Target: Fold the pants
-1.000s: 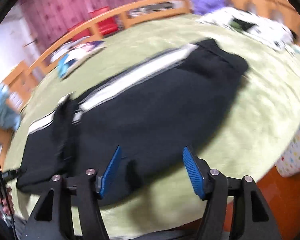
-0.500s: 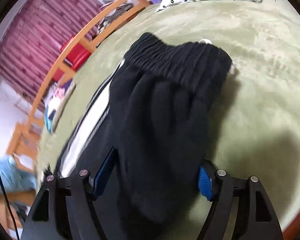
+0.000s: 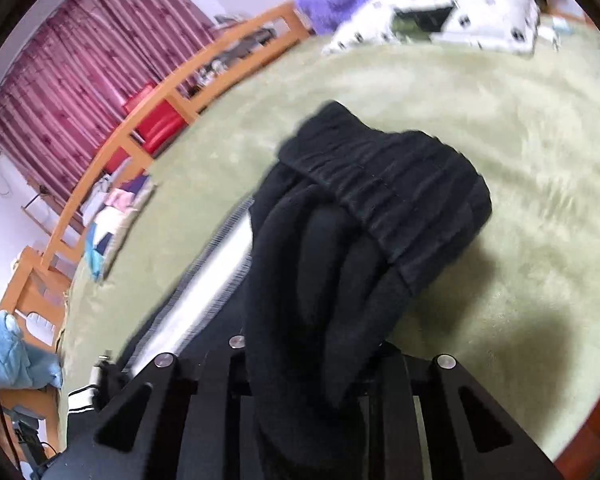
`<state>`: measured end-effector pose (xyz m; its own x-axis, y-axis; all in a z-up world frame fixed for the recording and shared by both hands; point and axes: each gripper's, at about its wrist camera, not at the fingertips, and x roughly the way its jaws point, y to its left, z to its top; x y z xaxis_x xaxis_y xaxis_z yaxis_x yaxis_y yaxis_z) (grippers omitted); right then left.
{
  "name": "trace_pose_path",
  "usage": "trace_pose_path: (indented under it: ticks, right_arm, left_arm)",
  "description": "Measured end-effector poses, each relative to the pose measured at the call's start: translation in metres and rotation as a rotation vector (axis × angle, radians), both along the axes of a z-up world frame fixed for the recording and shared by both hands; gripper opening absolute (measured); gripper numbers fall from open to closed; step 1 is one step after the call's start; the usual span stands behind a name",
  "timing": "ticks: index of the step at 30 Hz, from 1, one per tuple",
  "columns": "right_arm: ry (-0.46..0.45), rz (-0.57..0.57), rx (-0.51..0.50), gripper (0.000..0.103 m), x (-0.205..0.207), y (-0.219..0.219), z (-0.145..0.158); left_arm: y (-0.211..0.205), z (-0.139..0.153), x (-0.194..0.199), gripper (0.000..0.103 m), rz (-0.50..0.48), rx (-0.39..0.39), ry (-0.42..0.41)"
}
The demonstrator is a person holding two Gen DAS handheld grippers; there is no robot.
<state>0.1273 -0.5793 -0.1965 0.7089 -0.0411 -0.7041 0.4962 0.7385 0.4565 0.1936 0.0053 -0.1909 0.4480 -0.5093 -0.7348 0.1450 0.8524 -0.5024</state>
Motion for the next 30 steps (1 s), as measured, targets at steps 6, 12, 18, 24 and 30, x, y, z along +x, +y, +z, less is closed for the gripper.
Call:
trace_pose_path:
  ticks: [6, 12, 18, 24, 30]
  right_arm:
    - [-0.09, 0.065, -0.166, 0.019, -0.011, 0.066, 0.085]
    - [-0.177, 0.184, -0.141, 0.019, -0.011, 0.142, 0.122]
    - [-0.14, 0.256, -0.049, 0.021, -0.009, 0.191, 0.075]
    - [0.147, 0.19, 0.04, 0.039, -0.023, 0.162, -0.022]
    - [0.196, 0.199, -0.128, 0.052, -0.073, 0.166, 0.001]
  left_arm:
    - [0.034, 0.044, -0.009, 0.009, -0.038, -0.003, -0.078]
    - [0.117, 0.076, -0.017, 0.009, 0.053, 0.085, -0.132]
    - [0.176, 0.048, -0.023, 0.01, 0.128, 0.178, -0.054]
    - [0.175, -0.006, -0.034, 0.041, 0.177, 0.319, 0.084]
    - [0.167, 0.013, -0.073, 0.065, 0.164, 0.372, -0.012]
